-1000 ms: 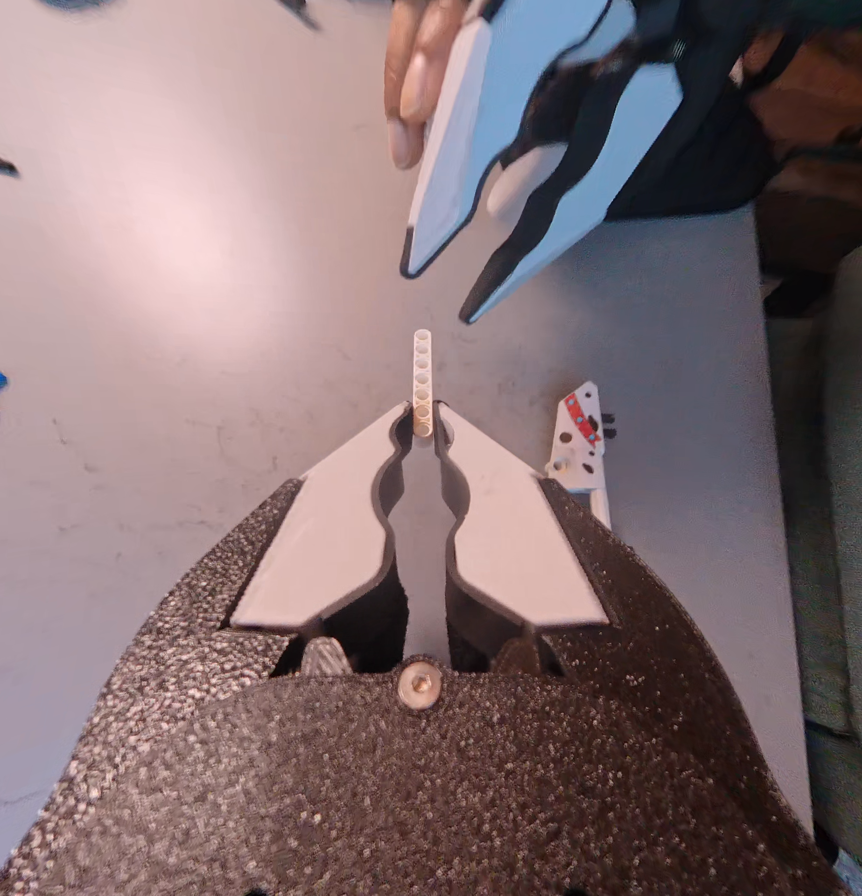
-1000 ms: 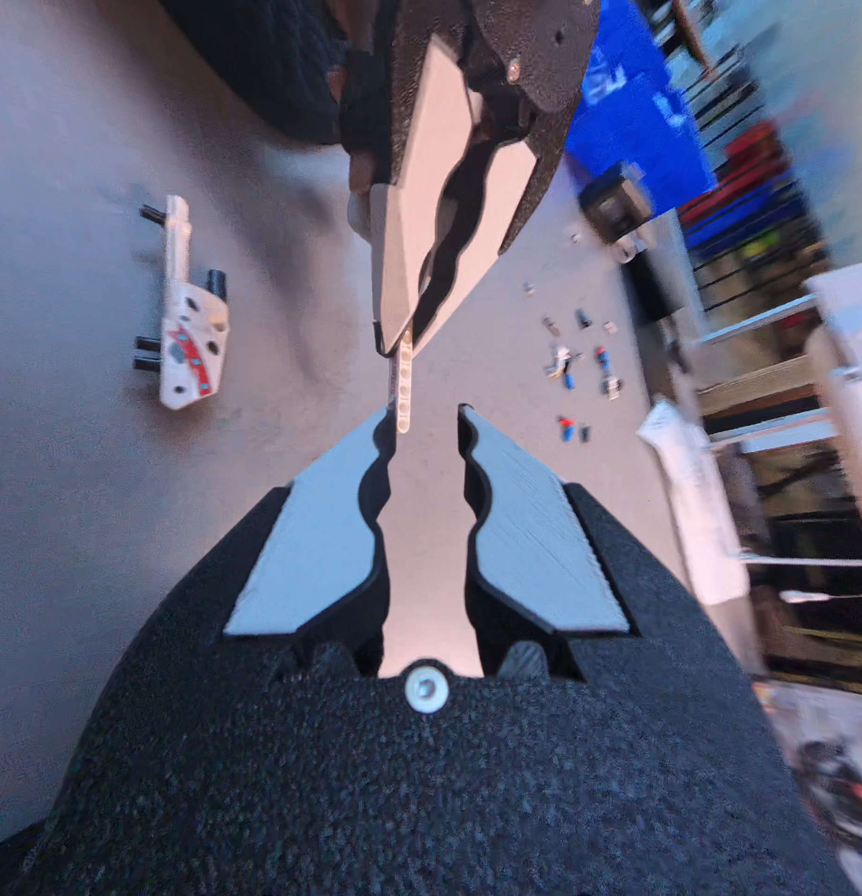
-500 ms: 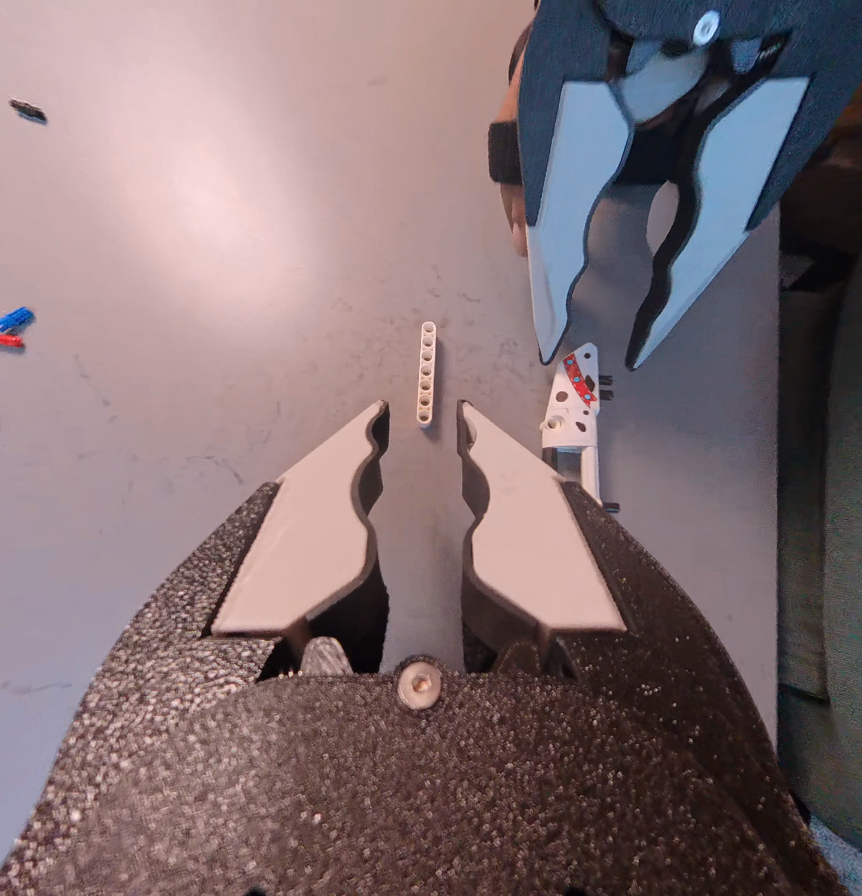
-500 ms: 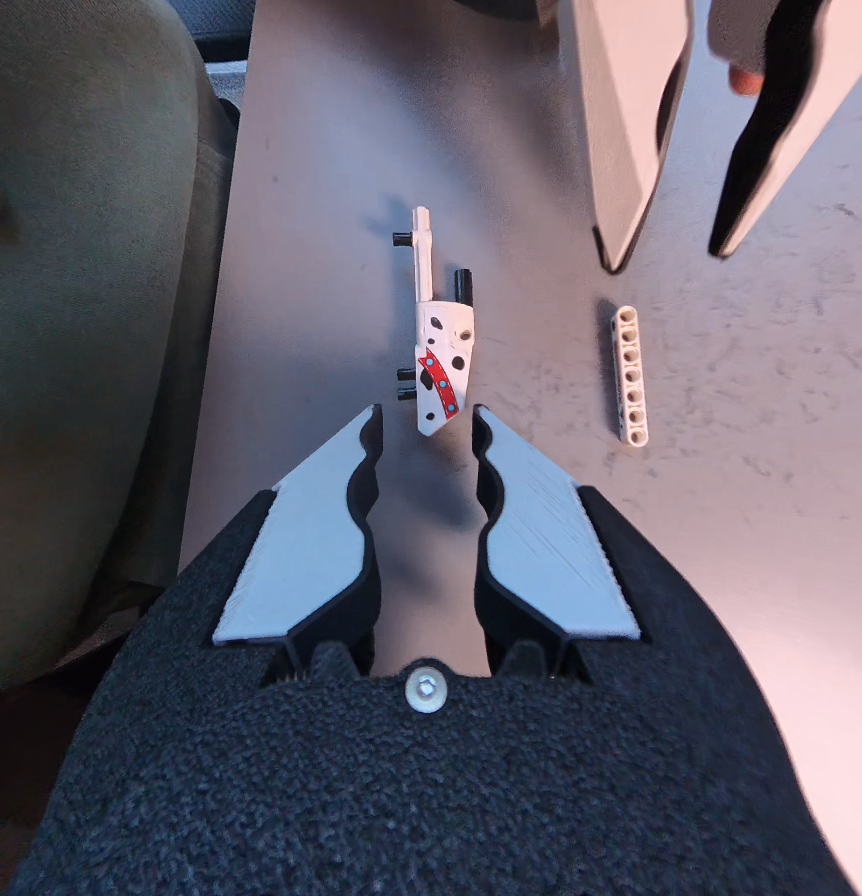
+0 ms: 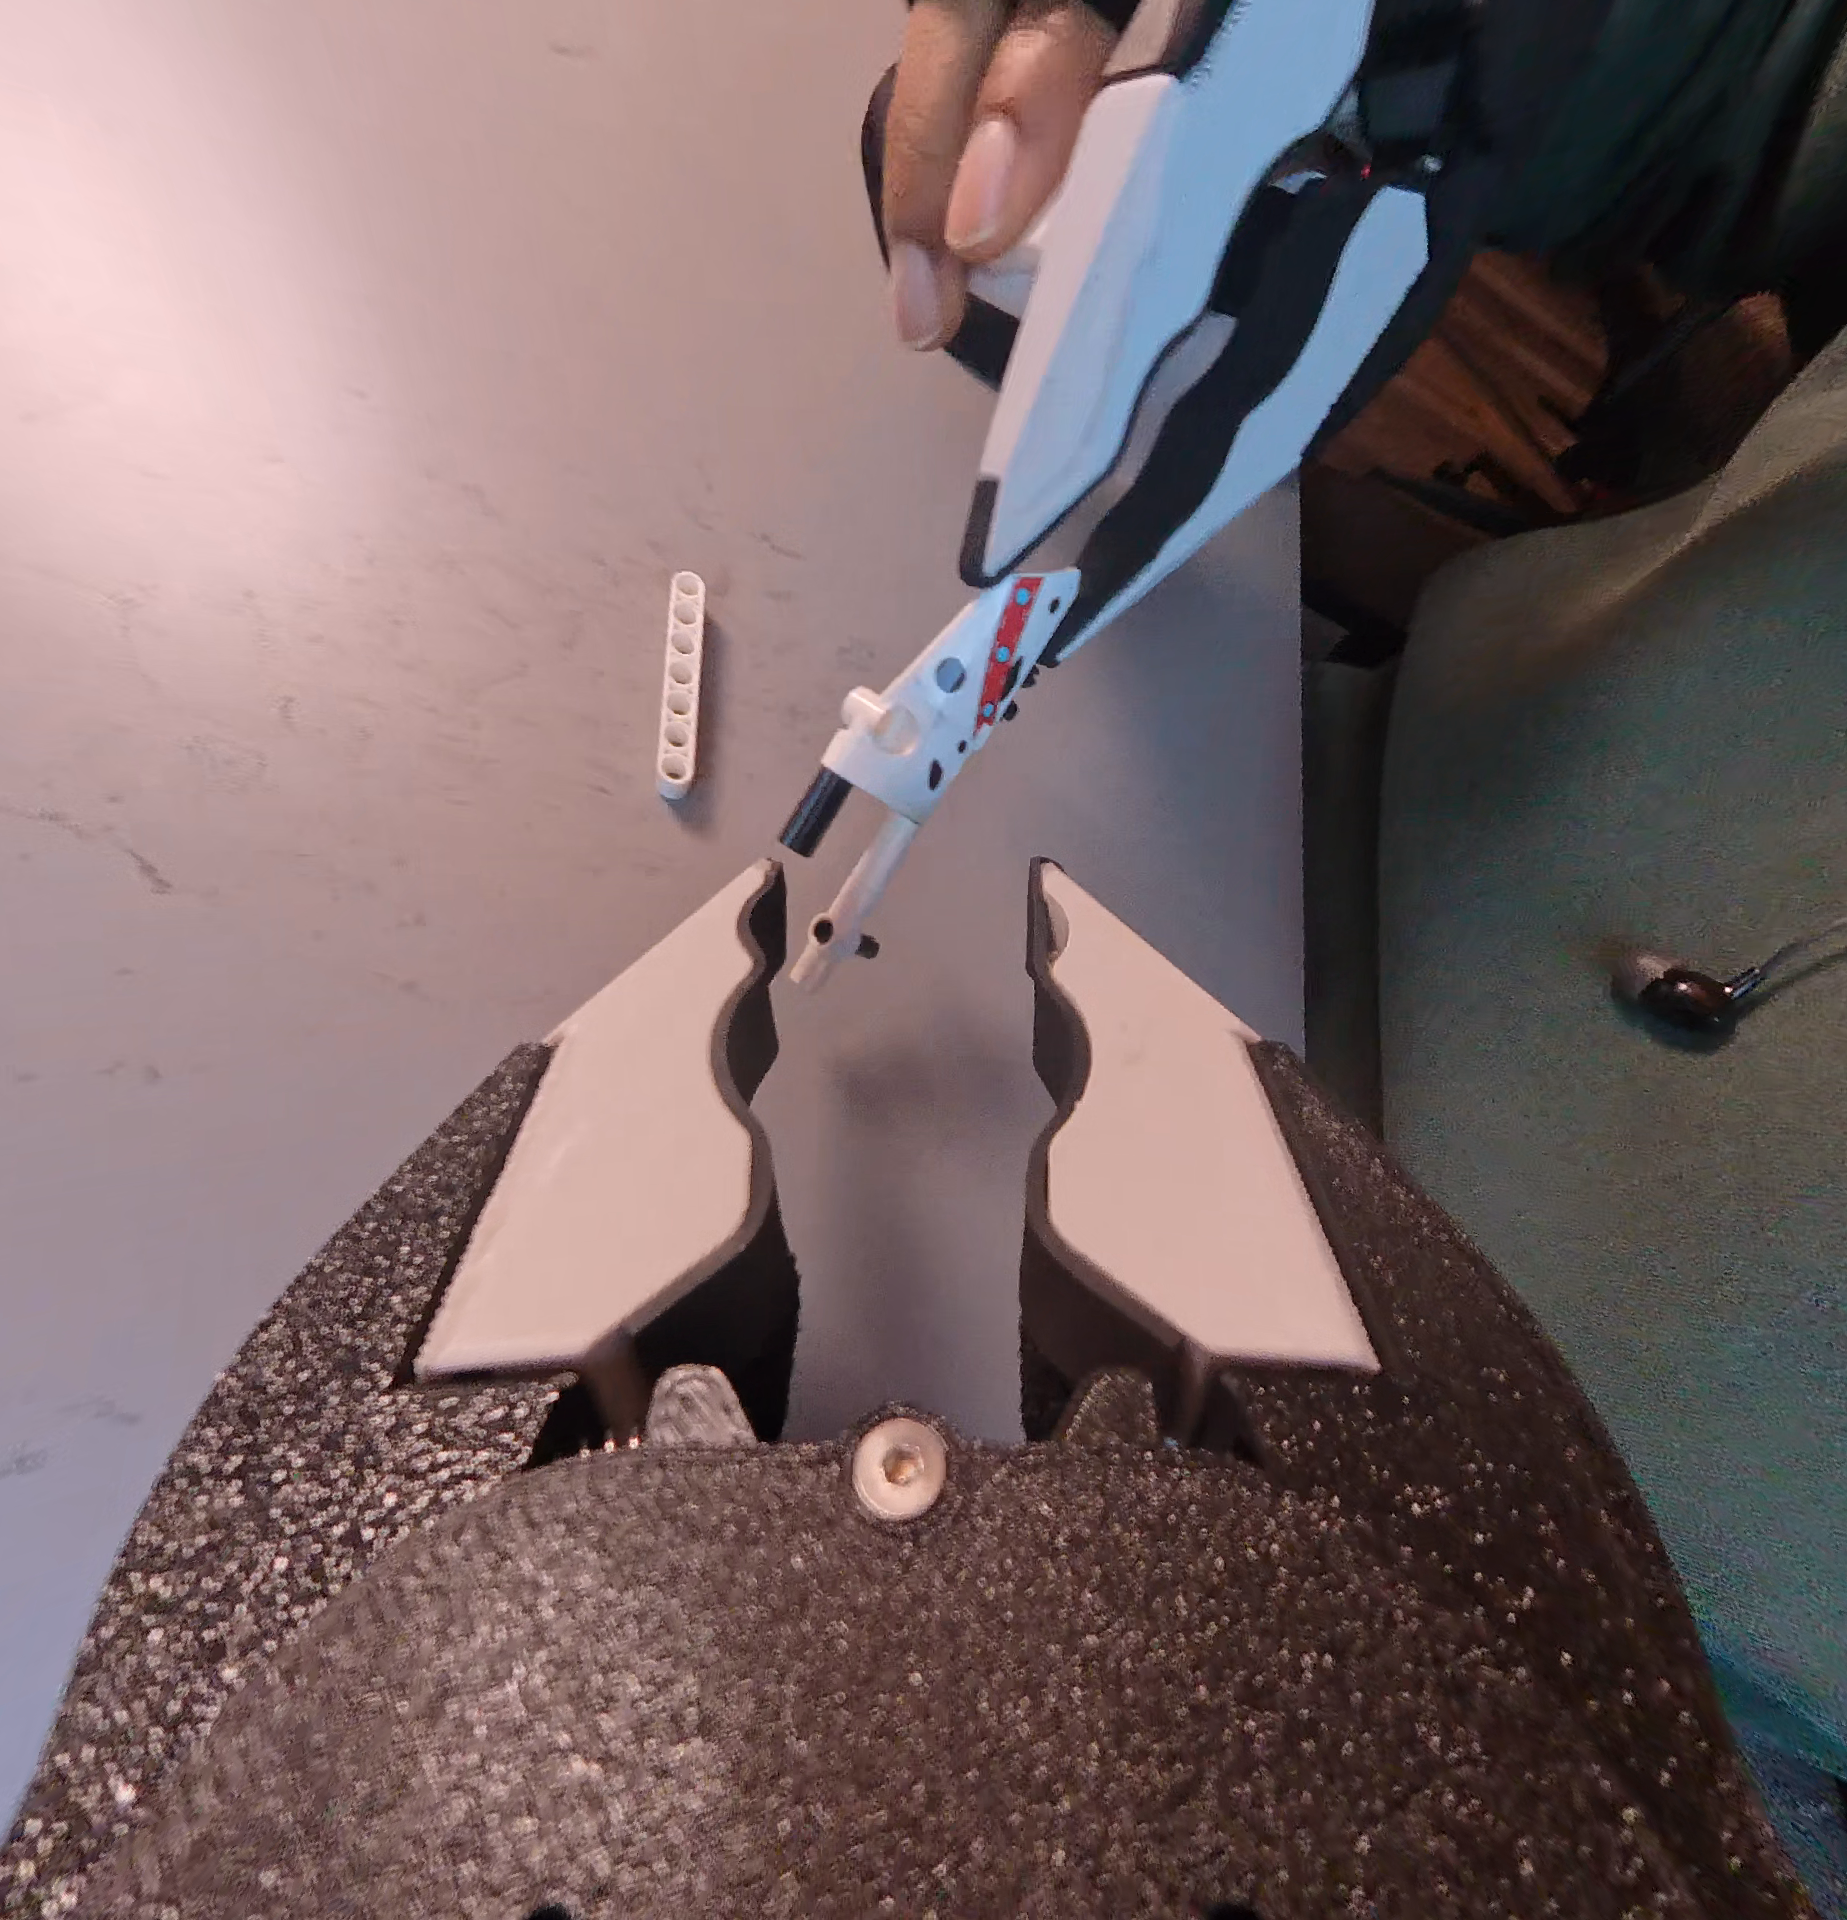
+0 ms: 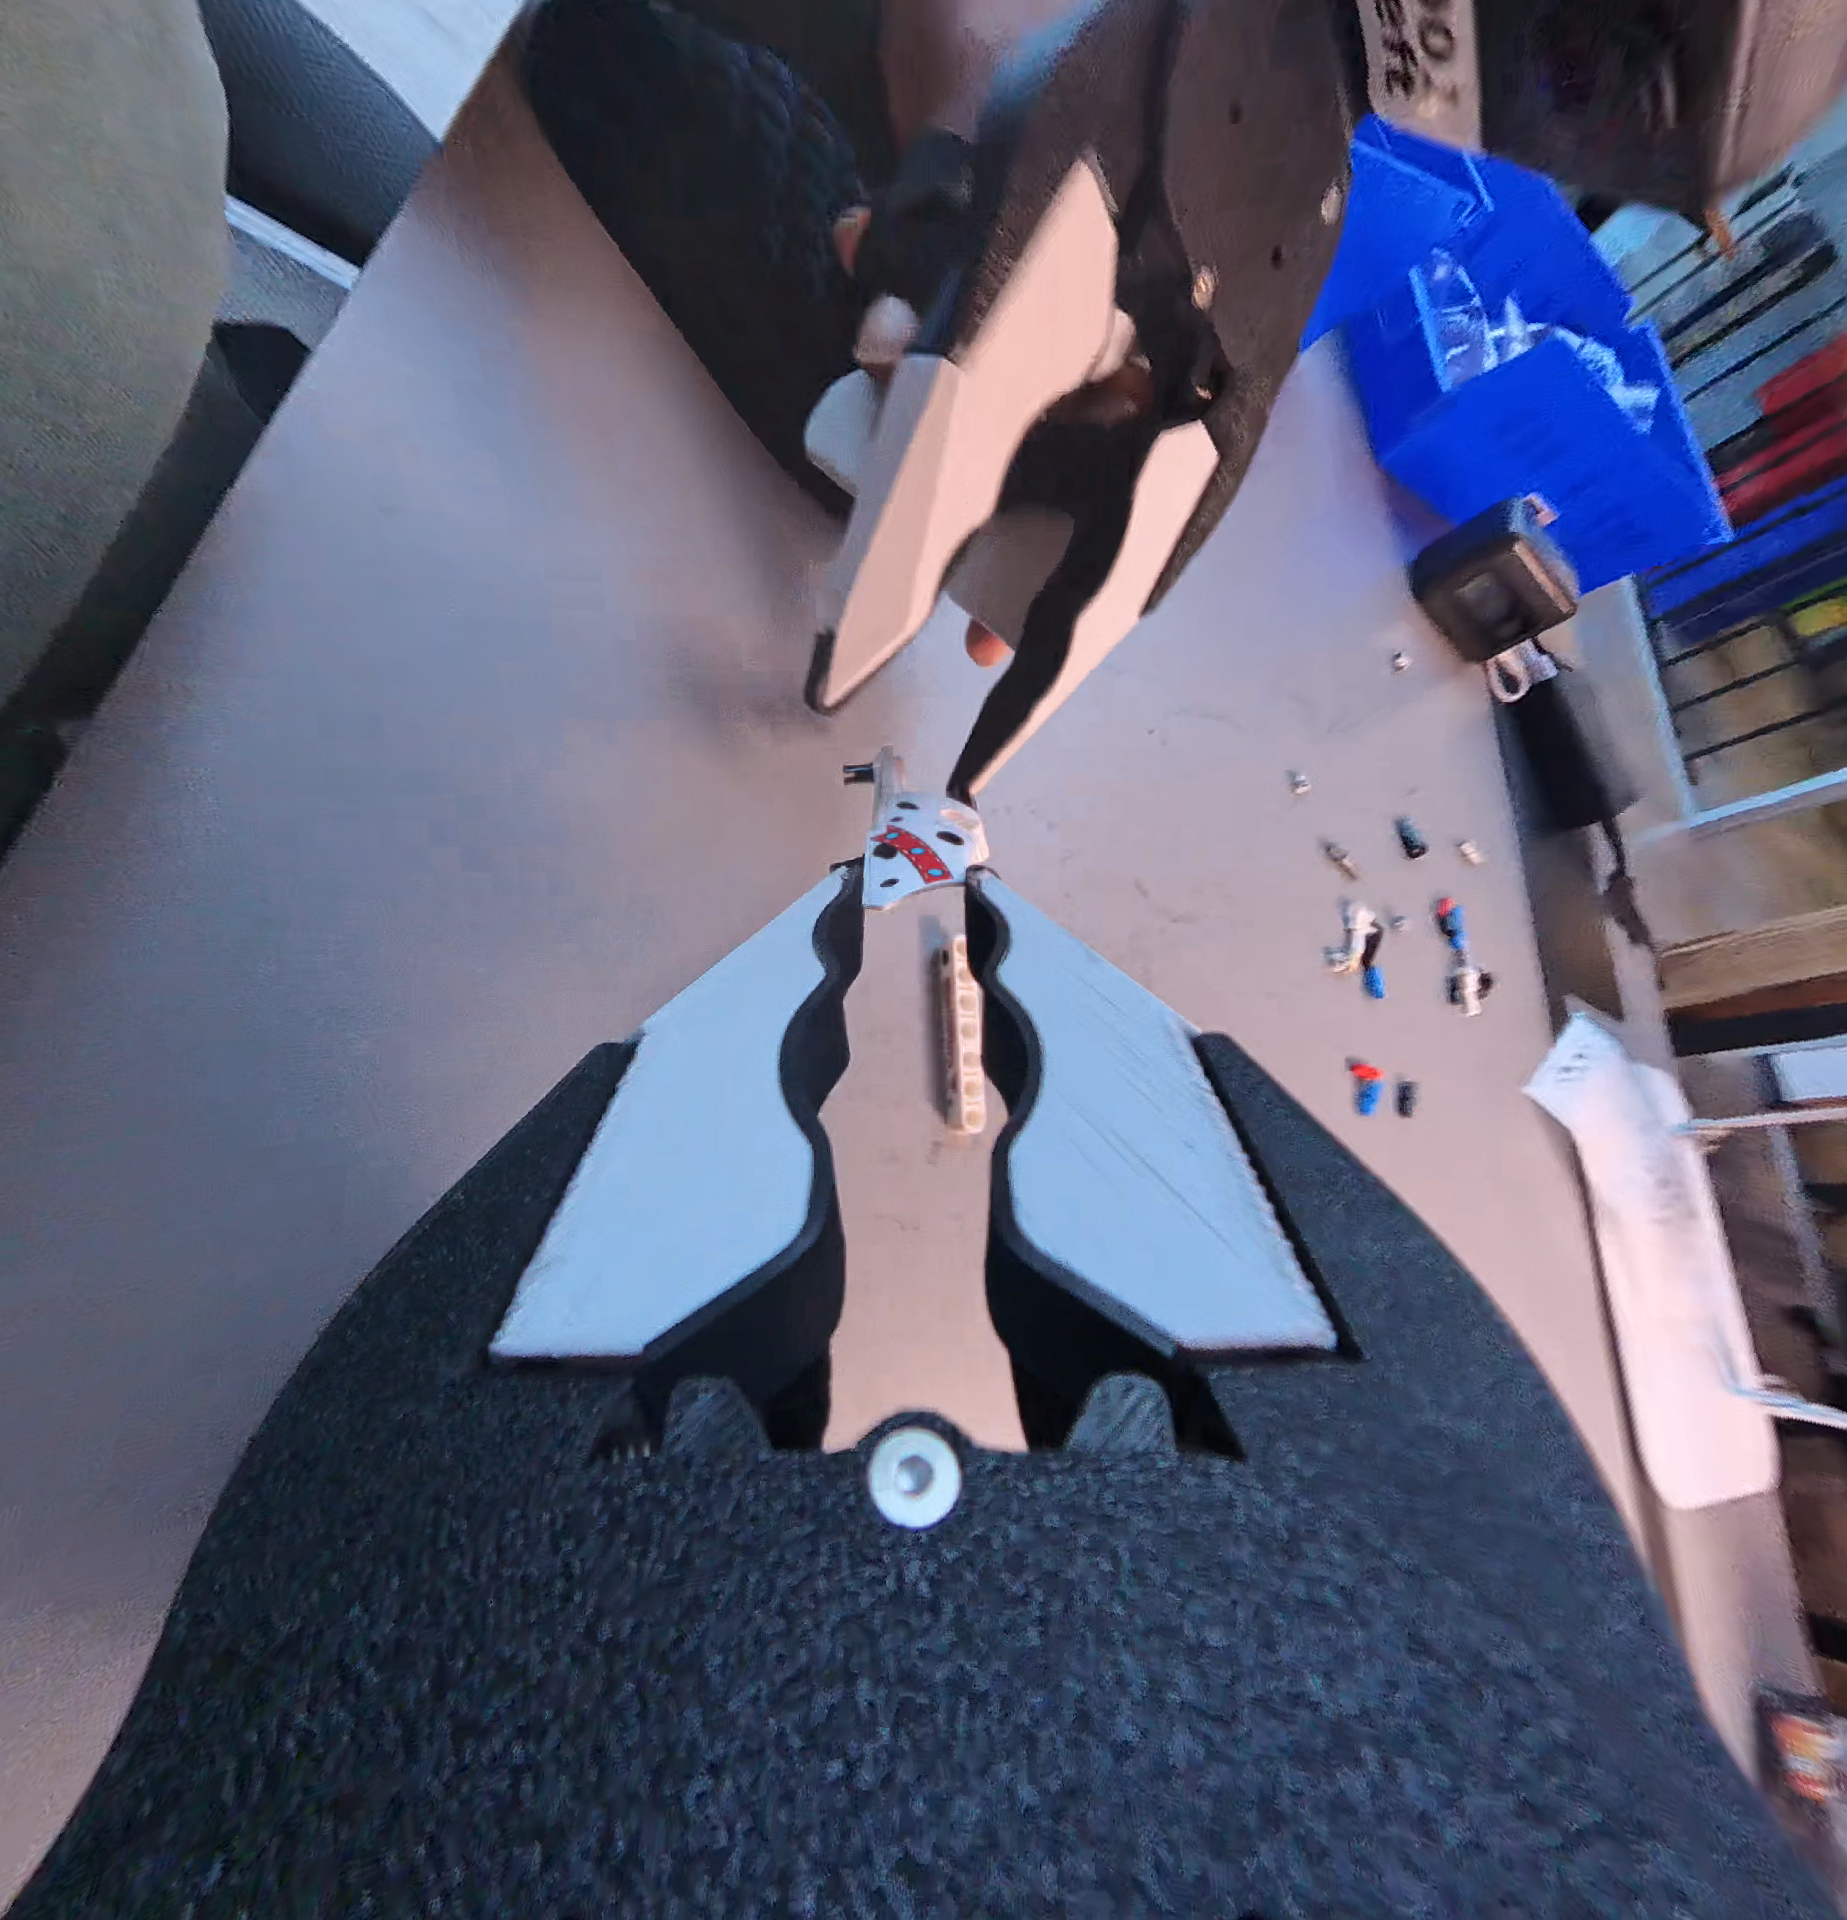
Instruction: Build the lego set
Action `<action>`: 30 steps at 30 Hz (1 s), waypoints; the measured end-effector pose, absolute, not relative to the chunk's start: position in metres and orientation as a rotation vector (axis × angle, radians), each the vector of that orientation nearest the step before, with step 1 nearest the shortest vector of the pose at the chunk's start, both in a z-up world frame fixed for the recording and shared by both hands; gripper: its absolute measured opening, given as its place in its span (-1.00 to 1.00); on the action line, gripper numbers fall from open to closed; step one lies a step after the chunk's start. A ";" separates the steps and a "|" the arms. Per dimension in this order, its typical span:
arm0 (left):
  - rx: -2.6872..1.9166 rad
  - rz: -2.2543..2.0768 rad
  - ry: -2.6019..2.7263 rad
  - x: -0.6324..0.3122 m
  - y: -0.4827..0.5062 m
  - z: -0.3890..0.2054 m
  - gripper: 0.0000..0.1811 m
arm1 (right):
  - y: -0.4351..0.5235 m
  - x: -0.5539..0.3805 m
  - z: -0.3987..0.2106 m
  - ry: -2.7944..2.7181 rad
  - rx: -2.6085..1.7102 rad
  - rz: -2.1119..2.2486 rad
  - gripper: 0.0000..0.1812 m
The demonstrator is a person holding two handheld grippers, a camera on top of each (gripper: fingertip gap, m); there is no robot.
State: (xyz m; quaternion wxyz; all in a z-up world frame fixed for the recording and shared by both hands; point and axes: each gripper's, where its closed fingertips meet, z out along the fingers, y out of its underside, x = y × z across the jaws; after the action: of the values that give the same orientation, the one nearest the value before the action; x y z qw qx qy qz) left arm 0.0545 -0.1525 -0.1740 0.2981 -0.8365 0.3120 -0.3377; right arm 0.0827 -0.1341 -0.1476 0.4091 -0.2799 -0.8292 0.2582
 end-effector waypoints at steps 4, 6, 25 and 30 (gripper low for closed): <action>-2.213 -0.938 0.962 0.059 -0.143 -0.175 -0.45 | -0.134 0.082 -0.144 -2.040 -0.619 0.619 -0.79; -2.169 -0.981 1.053 0.066 -0.143 -0.174 -0.45 | -0.138 0.082 -0.133 -1.986 -0.553 0.616 -0.79; -2.220 -0.531 1.032 0.038 -0.107 -0.192 -0.82 | -0.093 0.050 -0.171 -2.242 -1.193 0.928 -0.90; -2.239 -0.502 1.033 0.035 -0.111 -0.199 -0.81 | -0.095 0.048 -0.178 -2.303 -1.157 0.861 -0.96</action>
State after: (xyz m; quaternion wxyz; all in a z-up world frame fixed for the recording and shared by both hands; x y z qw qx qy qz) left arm 0.0354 -0.1115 -0.1993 0.3073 -0.8467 0.3907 -0.1898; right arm 0.0484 -0.0952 -0.1783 0.2106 -0.4162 -0.8286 0.3096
